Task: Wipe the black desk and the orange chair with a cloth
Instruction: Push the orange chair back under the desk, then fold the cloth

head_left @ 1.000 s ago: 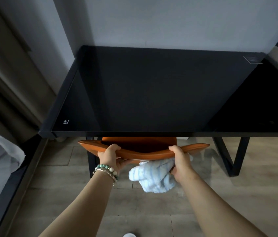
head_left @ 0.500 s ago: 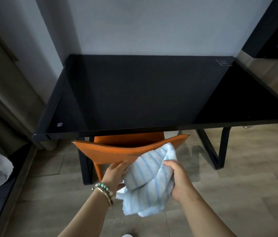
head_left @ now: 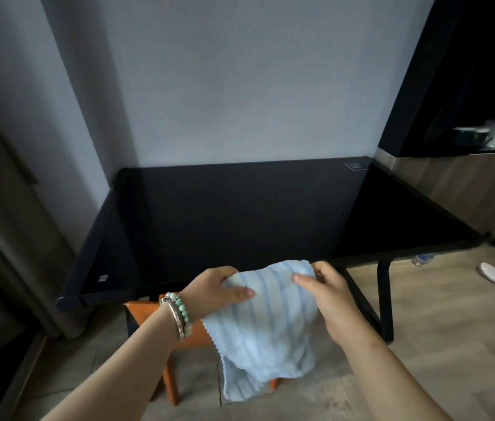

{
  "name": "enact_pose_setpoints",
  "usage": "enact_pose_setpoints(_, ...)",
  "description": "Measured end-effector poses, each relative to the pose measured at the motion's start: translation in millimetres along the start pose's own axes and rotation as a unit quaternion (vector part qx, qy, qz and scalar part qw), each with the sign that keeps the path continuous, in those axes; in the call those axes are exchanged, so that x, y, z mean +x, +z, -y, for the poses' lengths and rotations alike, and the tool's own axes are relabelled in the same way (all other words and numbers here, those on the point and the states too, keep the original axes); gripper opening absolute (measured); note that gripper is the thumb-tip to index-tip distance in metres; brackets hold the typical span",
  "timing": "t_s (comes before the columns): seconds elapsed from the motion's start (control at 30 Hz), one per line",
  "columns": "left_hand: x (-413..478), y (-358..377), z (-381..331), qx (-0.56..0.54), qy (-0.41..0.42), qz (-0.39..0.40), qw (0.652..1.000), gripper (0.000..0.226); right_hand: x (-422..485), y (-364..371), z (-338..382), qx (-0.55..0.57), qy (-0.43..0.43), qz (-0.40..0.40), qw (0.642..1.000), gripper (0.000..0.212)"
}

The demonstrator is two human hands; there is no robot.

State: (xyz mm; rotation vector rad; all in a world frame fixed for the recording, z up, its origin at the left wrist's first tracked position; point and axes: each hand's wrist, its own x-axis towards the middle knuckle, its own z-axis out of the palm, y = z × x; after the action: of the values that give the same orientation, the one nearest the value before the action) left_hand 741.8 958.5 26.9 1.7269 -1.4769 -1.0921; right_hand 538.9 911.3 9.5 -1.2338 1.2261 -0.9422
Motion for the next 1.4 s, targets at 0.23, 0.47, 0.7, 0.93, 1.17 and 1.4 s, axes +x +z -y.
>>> enact_pose_setpoints(0.23,1.2,-39.2,-52.1,-0.187,0.049,0.010,0.981,0.016,-1.6,-8.7,52.1,0.174,-0.029,0.090,0.980,0.044)
enact_pose_setpoints(0.47,-0.3,-55.1,-82.2,-0.422,0.047,0.035,0.905,0.029,-14.0,-1.9,78.1,0.138,-0.009,0.150,0.979,0.043)
enact_pose_setpoints(0.7,-1.8,-17.8,-26.6,-0.479,-0.116,0.200,0.847,0.104,-4.1,-6.8,101.1,0.279,0.019,0.071,0.957,0.030)
enact_pose_setpoints(0.93,11.9,-6.2,-45.1,-0.411,-0.027,0.090,0.907,0.063,-11.1,-23.3,71.1,0.160,0.099,0.180,0.965,0.050)
enact_pose_setpoints(1.17,30.6,5.2,-45.4,-0.325,-0.051,-0.126,0.936,0.102,0.2,-27.1,50.4,0.211,0.063,-0.008,0.975,0.024)
enact_pose_setpoints(1.4,47.0,16.1,-54.0,0.107,0.013,0.071,0.992,0.114,16.2,-34.0,29.4,-0.081,-0.050,0.128,0.987,0.085)
